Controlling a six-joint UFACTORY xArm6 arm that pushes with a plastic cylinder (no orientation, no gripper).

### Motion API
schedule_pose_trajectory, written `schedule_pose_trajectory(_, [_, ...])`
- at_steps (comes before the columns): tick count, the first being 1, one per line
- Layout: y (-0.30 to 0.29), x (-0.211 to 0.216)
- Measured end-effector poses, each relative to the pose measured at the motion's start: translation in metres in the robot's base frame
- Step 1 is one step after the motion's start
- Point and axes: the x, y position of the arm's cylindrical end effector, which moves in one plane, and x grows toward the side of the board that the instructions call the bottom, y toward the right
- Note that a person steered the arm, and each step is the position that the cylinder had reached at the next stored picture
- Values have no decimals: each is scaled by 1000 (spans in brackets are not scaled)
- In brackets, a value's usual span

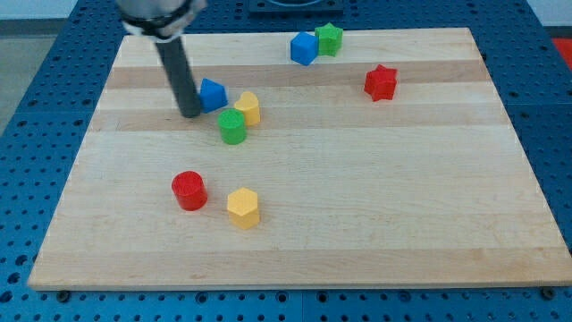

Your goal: Push the blue triangle close to the blue cube

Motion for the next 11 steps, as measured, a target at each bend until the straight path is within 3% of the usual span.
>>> schedule_pose_trajectory(2, [11, -43])
schedule_pose_trajectory(4, [71, -56])
schedule_pose_trajectory(6, [77, -103])
schedule_pose_trajectory(8, [28, -121])
schedule_pose_trajectory(11, [86, -133])
